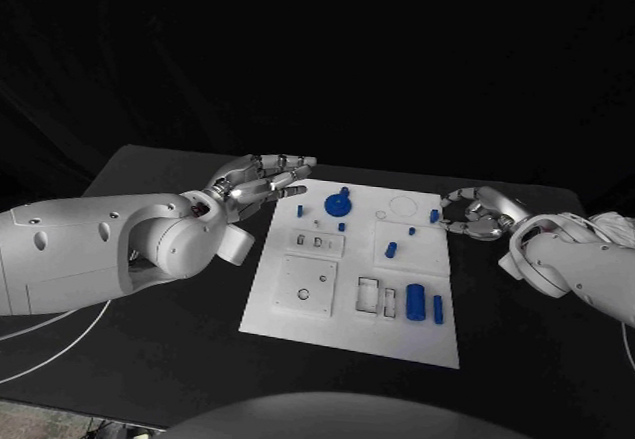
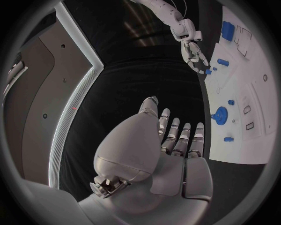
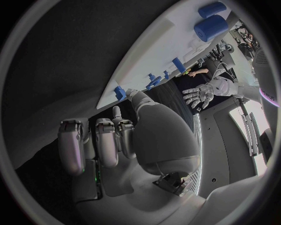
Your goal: Assemble the parts on the task board
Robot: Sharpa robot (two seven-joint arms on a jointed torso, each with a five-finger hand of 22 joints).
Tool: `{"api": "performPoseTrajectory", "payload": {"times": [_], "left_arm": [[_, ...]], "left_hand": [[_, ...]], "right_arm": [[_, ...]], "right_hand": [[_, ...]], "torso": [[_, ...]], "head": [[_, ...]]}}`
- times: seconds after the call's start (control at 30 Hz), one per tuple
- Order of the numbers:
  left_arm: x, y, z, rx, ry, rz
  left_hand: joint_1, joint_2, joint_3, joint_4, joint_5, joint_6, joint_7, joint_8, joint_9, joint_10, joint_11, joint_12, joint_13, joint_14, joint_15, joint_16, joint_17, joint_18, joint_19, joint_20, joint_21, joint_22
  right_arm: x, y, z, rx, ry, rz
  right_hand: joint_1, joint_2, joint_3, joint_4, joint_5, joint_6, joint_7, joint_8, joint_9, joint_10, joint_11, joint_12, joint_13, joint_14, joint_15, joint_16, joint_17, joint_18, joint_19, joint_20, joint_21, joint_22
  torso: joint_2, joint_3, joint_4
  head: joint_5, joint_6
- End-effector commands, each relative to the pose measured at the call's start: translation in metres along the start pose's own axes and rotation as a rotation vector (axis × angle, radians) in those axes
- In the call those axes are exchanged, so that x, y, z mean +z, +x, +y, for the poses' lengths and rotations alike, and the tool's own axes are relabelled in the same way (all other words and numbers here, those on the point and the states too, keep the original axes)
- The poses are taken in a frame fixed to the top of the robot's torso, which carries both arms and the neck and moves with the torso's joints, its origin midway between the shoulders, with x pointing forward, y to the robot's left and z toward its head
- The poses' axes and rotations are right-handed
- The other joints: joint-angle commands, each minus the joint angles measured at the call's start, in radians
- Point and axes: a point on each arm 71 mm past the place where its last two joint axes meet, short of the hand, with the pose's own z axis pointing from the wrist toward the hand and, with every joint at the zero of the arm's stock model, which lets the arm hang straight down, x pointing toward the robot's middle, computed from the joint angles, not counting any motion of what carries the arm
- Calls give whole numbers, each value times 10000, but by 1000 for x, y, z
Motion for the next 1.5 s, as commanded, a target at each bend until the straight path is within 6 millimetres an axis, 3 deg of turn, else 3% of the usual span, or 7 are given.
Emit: {"api": "performPoseTrajectory", "payload": {"times": [0.03,0.23,0.67,1.0,1.5], "left_arm": [[0,3,0,-52,35,240],[0,3,0,-64,5,261],[0,4,0,-71,-14,306],[1,5,0,-48,-9,369],[2,7,1,-43,-10,456]], "left_hand": [[108,16,44,5,45,29,9,33,16,52,11,32,11,27,-46,25,7,-103,49,-10,59,6],[110,16,47,4,46,43,11,39,17,58,13,45,13,26,-48,26,6,-106,44,-11,54,4],[110,16,47,4,46,43,11,39,17,58,13,45,13,26,-48,26,6,-106,44,-11,54,4],[117,14,57,-1,48,44,17,44,17,62,20,41,13,20,-53,24,5,-114,42,-11,53,2],[122,11,64,-5,49,38,22,45,16,64,25,40,13,15,-55,22,4,-121,44,-11,54,2]], "right_arm": [[1,2,1,75,-87,170],[4,3,2,76,-111,241],[9,6,3,83,-77,389],[10,7,3,96,-19,491],[15,10,7,111,-5,612]], "right_hand": [[15,-45,38,52,2,-76,1,63,14,1075,70,39,2631,1043,87,35,2633,-28,403,61,-33,2377],[-5,-42,40,71,-41,-76,12,97,26,1075,79,39,2631,1043,93,35,2633,-29,405,66,-31,2378],[-9,-36,47,78,-54,-58,18,125,33,1075,84,39,2631,1043,98,35,2633,-28,403,70,-32,2377],[139,-64,341,2,662,264,46,410,-22,1075,112,39,2631,1043,132,35,2633,-33,421,109,-14,2385],[171,-85,408,-26,735,342,42,470,-34,1075,110,39,2631,1043,132,35,2633,-32,419,113,-15,2384]], "torso": [[-7,-5,25],[-4,-2,-2],[-20,-1,13],[-17,-1,4],[-24,1,17]], "head": [[-5,0],[17,0],[-73,0],[-62,0],[-51,0]]}}
